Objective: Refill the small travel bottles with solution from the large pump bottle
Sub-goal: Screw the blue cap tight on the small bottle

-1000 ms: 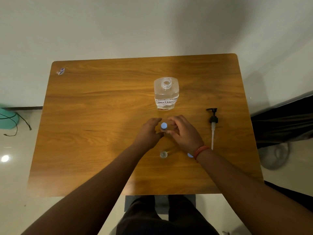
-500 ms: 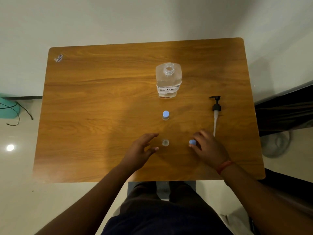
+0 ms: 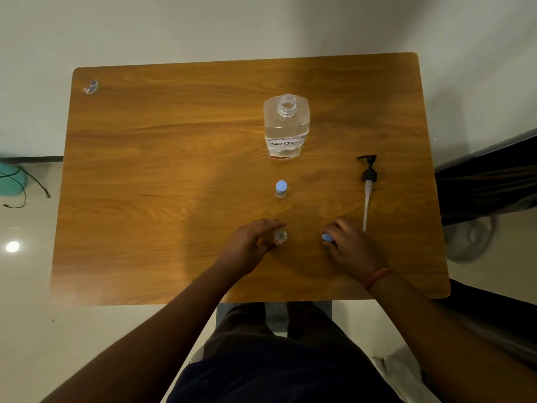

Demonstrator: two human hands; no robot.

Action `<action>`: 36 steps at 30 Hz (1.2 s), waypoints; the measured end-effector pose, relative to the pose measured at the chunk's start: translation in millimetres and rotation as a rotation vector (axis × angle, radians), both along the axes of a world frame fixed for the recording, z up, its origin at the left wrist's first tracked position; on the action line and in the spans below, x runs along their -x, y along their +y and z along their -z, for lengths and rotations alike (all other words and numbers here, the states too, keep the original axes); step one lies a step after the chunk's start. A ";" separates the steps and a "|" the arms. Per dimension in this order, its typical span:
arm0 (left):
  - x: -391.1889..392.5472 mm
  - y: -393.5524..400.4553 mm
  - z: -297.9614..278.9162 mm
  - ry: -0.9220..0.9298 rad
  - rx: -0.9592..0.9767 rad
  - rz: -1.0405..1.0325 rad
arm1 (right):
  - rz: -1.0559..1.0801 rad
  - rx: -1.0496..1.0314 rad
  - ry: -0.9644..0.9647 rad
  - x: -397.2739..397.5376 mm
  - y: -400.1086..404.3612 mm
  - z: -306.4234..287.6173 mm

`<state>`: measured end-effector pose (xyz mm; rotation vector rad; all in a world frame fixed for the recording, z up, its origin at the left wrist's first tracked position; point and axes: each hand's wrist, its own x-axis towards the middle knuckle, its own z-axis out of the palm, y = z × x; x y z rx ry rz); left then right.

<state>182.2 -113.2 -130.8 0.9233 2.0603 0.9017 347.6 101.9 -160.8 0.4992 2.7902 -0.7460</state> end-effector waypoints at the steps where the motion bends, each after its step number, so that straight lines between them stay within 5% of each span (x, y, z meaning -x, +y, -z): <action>1: 0.4 0.3 0.8 0.005 -0.003 0.007 | 0.002 0.001 -0.002 0.2 -0.3 -0.1; 15: -4.3 3.5 4.9 0.034 -0.081 -0.023 | 0.014 0.017 0.017 2.6 -0.8 -0.3; 20: 3.2 8.3 -11.0 -0.087 -0.076 -0.078 | 0.060 0.071 0.038 7.0 -0.3 -4.3; 30: 48.7 37.9 -111.2 -0.337 -0.260 -0.171 | 0.093 0.017 0.225 42.2 18.0 -87.3; 36: 75.7 63.0 -210.3 -0.433 -0.409 -0.168 | 0.040 0.005 0.352 79.5 46.9 -191.8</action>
